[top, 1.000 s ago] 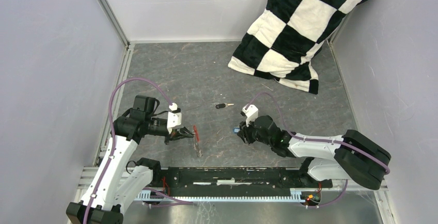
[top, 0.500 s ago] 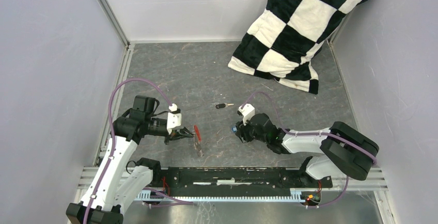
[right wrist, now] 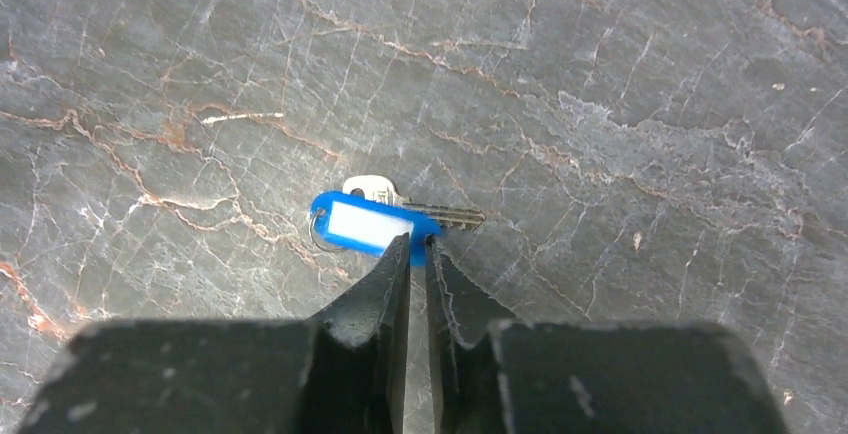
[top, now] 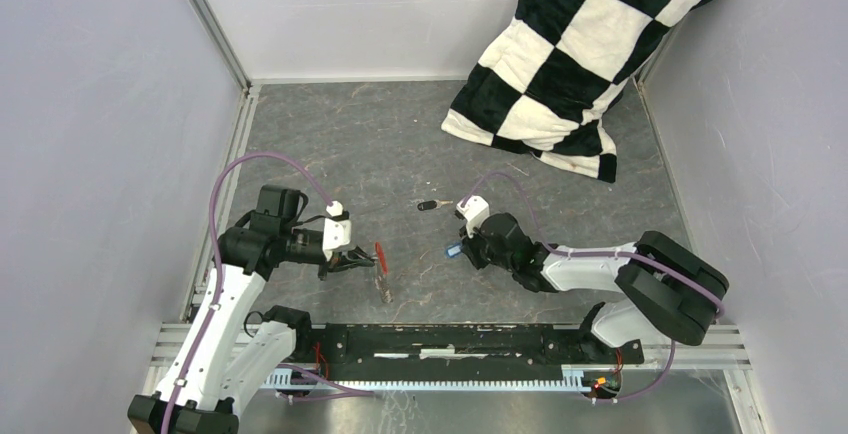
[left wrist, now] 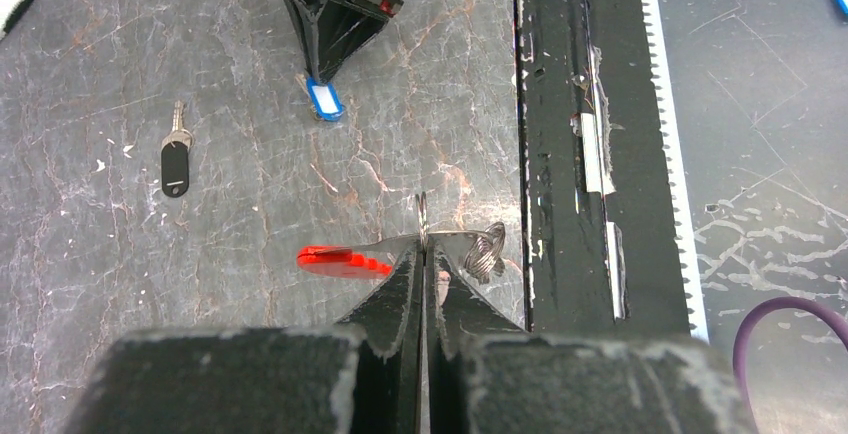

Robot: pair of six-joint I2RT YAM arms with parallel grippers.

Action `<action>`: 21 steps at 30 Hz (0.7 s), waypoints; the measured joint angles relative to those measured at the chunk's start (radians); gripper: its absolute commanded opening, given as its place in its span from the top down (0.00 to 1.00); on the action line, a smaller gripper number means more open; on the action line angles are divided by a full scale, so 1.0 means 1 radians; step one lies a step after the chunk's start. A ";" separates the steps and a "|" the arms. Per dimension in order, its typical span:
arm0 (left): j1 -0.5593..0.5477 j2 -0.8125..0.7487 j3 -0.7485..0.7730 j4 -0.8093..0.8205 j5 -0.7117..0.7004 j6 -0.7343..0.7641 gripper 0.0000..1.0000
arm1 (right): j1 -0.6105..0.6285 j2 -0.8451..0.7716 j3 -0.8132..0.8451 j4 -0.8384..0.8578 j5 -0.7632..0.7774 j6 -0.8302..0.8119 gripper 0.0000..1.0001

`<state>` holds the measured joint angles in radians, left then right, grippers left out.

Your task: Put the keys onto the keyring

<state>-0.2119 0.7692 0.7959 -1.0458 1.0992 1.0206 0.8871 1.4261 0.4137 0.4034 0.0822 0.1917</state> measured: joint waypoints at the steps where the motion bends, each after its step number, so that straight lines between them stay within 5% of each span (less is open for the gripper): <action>1: 0.000 -0.002 0.000 0.000 0.000 0.000 0.98 | -0.001 0.000 0.006 -0.005 0.001 0.000 0.83; 5: 0.000 -0.013 0.002 -0.001 -0.002 0.000 0.98 | -0.004 -0.017 0.018 -0.026 0.014 -0.004 0.57; 9: 0.000 -0.016 0.007 0.000 -0.002 0.000 0.98 | 0.005 -0.095 -0.015 -0.008 0.020 -0.032 0.43; 21: 0.000 -0.008 0.009 0.000 -0.006 0.000 0.98 | 0.134 -0.068 -0.055 0.060 0.020 -0.141 0.52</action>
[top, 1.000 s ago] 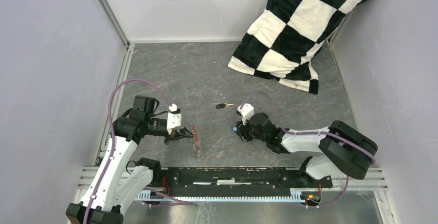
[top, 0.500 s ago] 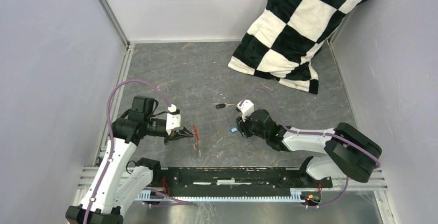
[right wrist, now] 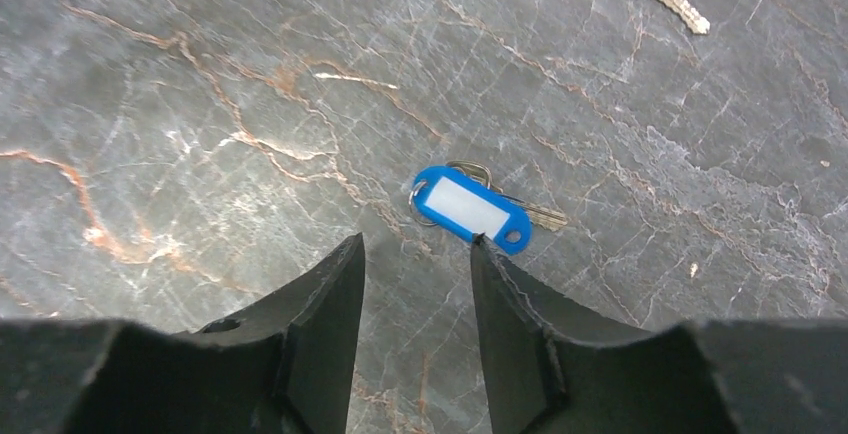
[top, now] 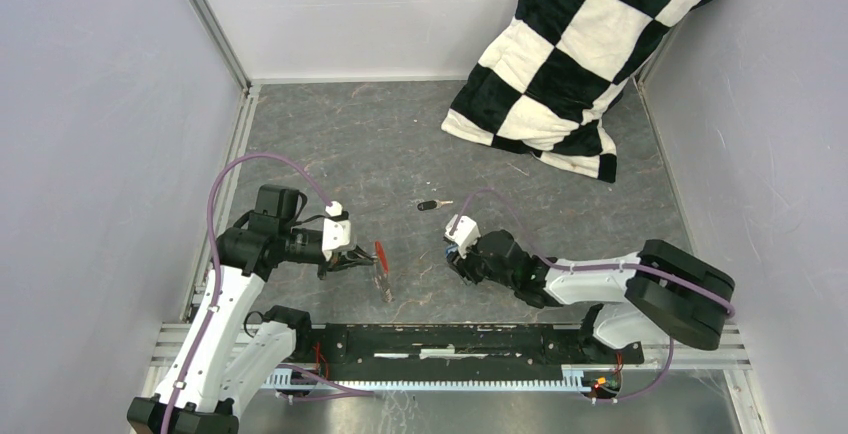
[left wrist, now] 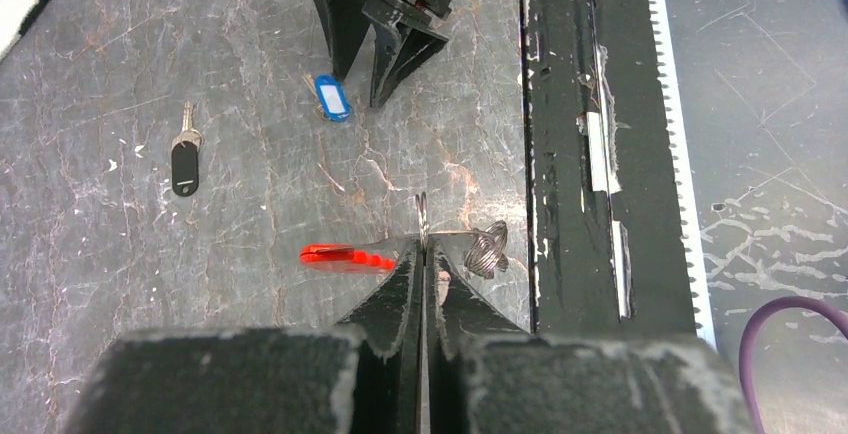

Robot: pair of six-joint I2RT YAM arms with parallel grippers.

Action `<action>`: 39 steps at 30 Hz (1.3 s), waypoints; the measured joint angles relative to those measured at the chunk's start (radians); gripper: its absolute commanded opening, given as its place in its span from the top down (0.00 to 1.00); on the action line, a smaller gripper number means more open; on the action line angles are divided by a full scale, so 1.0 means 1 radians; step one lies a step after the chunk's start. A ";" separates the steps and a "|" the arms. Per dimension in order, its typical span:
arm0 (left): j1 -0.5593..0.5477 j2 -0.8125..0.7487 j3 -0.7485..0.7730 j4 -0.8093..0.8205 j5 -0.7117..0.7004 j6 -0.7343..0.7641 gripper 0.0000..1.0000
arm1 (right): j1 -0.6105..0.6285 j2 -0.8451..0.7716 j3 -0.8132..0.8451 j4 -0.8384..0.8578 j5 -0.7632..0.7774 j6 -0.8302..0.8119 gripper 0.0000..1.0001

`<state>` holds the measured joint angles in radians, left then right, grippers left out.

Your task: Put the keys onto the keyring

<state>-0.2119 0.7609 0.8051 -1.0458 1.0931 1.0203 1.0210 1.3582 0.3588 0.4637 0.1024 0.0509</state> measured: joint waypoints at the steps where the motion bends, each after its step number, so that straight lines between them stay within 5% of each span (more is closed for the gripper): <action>1: 0.000 0.000 0.000 0.000 -0.002 0.000 0.98 | 0.000 0.013 0.003 0.000 0.004 -0.006 0.53; 15: 0.000 0.000 0.002 -0.001 -0.019 0.000 0.98 | 0.019 0.092 0.046 0.022 0.064 -0.031 0.63; 22: 0.000 0.003 0.003 -0.001 -0.022 0.000 0.98 | 0.023 0.136 0.066 0.034 0.093 -0.037 1.00; 36: 0.000 0.005 0.019 -0.022 -0.042 0.000 0.98 | 0.023 -0.046 0.077 -0.002 0.027 -0.058 0.99; 39: 0.000 0.005 0.019 -0.022 -0.042 0.000 0.98 | 0.021 -0.085 0.077 -0.010 0.023 -0.054 0.67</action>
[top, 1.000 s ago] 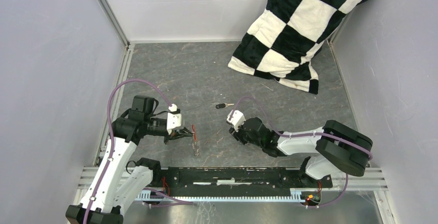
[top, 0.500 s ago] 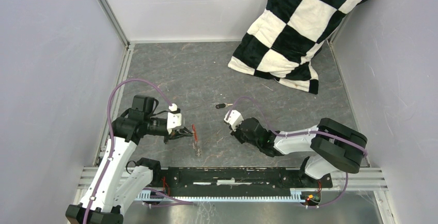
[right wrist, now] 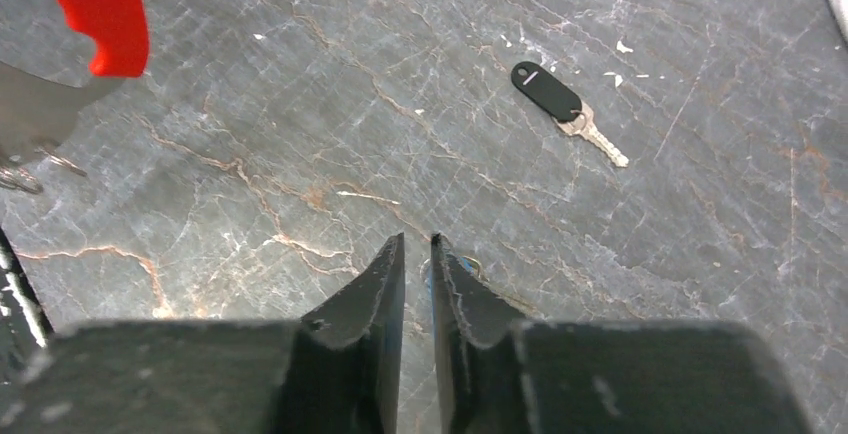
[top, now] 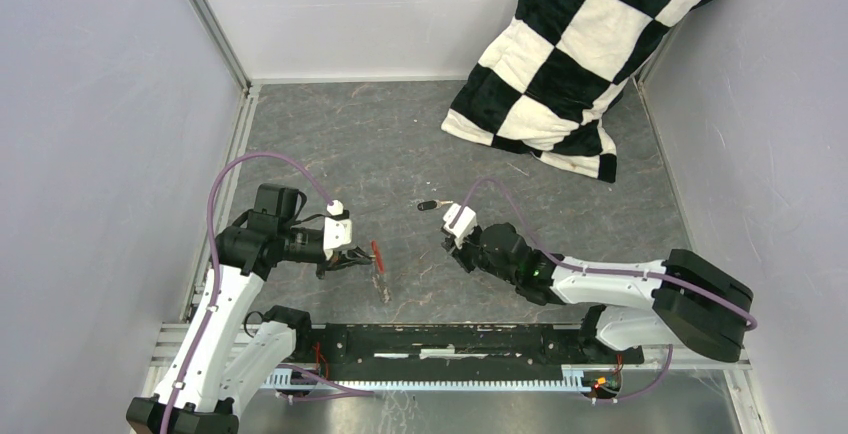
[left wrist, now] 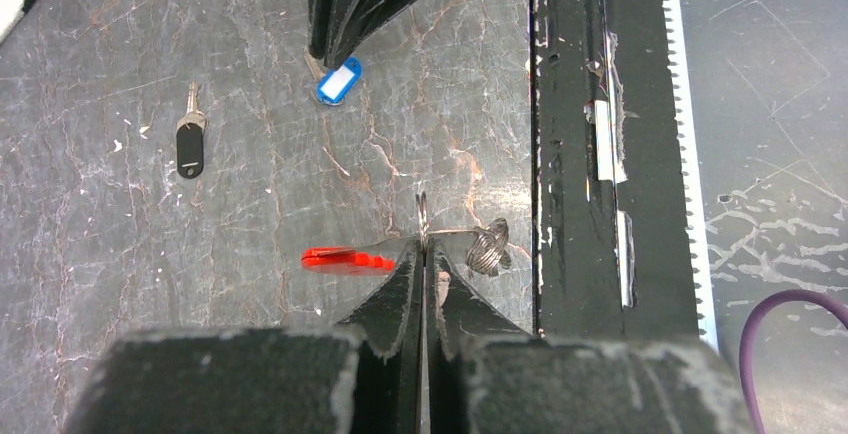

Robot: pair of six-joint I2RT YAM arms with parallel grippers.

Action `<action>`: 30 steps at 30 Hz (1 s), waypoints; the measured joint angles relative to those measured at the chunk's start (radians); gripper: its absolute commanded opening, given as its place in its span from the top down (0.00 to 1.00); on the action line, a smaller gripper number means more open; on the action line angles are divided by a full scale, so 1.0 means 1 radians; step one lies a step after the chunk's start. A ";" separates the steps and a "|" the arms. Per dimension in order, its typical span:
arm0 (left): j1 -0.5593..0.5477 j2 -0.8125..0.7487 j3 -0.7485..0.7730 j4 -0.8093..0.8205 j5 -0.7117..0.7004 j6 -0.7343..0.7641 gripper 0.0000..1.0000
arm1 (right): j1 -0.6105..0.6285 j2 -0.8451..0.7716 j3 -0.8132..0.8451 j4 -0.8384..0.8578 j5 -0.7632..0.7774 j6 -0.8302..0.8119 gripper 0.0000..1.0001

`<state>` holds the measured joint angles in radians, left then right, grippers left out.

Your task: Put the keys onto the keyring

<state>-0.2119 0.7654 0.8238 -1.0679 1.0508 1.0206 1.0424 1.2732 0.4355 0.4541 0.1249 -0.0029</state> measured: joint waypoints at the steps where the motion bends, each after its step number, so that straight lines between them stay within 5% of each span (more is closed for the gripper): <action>1: 0.000 0.000 0.000 0.000 0.000 0.000 0.98 | -0.002 -0.001 0.000 -0.002 0.003 0.006 0.62; 10: 0.000 0.000 0.001 -0.002 -0.001 0.000 0.98 | -0.149 0.073 0.000 -0.041 -0.090 0.063 0.51; 19: 0.000 -0.002 0.002 -0.016 -0.002 0.000 0.98 | -0.208 0.105 -0.014 -0.044 -0.284 0.124 0.56; 30: 0.000 -0.002 0.010 -0.024 -0.002 0.000 0.98 | -0.227 0.174 -0.027 -0.016 -0.314 0.156 0.65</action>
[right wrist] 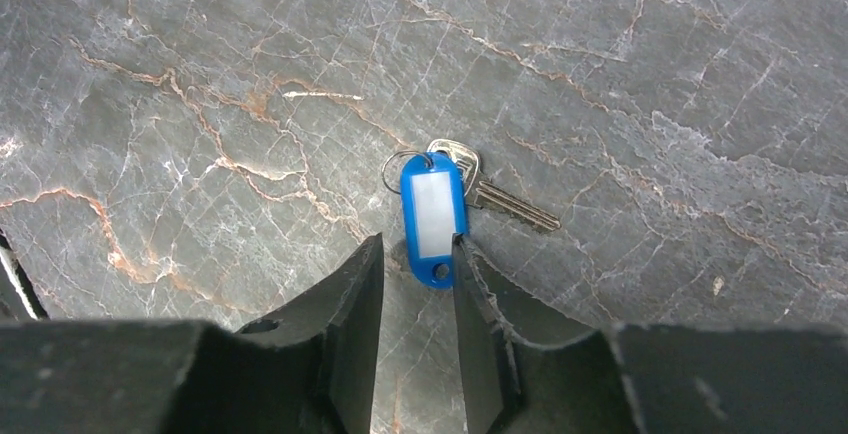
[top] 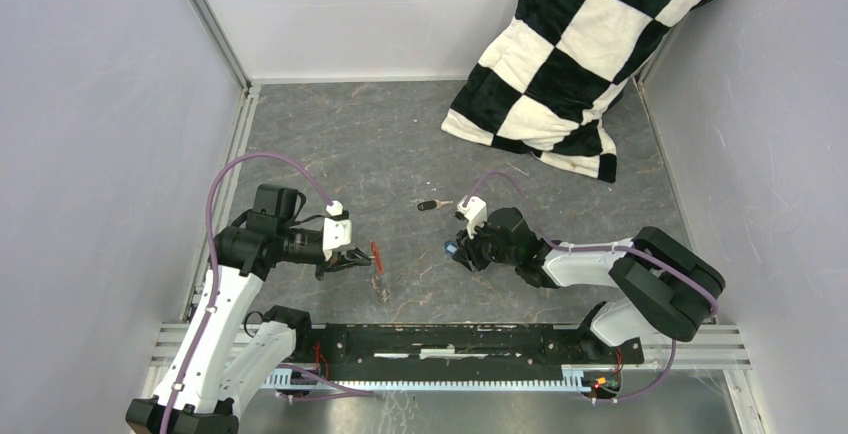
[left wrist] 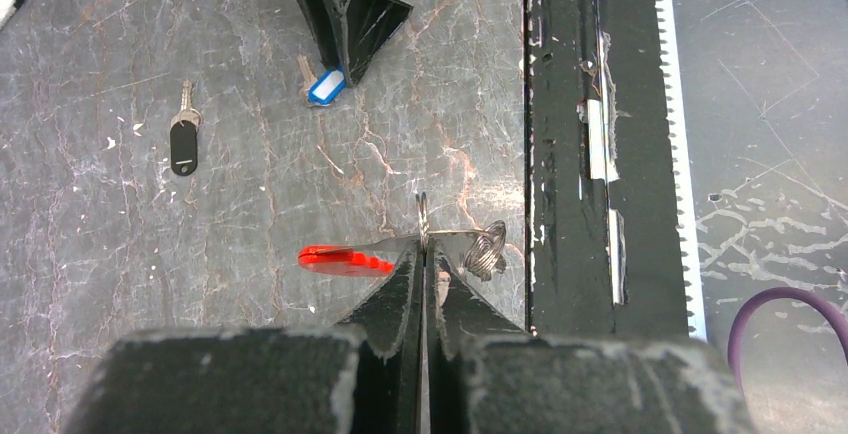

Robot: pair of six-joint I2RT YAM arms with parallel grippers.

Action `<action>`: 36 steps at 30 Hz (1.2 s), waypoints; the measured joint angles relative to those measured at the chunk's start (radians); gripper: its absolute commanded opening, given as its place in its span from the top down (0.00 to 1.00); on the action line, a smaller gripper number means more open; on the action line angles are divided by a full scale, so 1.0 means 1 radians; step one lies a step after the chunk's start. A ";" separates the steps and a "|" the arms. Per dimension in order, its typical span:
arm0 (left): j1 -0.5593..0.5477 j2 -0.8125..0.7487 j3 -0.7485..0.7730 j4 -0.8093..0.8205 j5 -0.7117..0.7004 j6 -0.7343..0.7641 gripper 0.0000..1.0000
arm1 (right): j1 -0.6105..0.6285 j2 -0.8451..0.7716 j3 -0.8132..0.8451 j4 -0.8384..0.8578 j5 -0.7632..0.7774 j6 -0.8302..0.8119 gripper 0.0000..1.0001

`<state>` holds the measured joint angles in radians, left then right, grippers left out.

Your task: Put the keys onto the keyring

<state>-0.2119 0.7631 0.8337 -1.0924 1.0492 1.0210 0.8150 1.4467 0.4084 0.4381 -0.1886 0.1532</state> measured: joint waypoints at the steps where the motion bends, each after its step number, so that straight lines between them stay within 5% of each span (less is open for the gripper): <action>1: 0.000 0.000 0.001 -0.001 0.000 0.000 0.98 | 0.000 0.005 0.000 0.009 -0.001 0.000 0.65; 10: 0.000 0.000 0.007 -0.003 0.000 0.000 0.98 | 0.003 0.013 0.000 0.023 0.039 -0.003 0.54; 26: 0.000 0.010 0.018 -0.006 -0.001 0.001 0.98 | 0.019 -0.065 -0.018 -0.077 0.141 -0.048 0.61; 36: 0.000 0.007 0.018 -0.006 -0.001 0.001 0.98 | 0.021 -0.126 -0.007 -0.135 0.132 -0.095 0.52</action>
<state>-0.2119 0.7704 0.8520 -1.0981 1.0485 1.0222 0.8360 1.3205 0.4015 0.3035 -0.0570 0.0586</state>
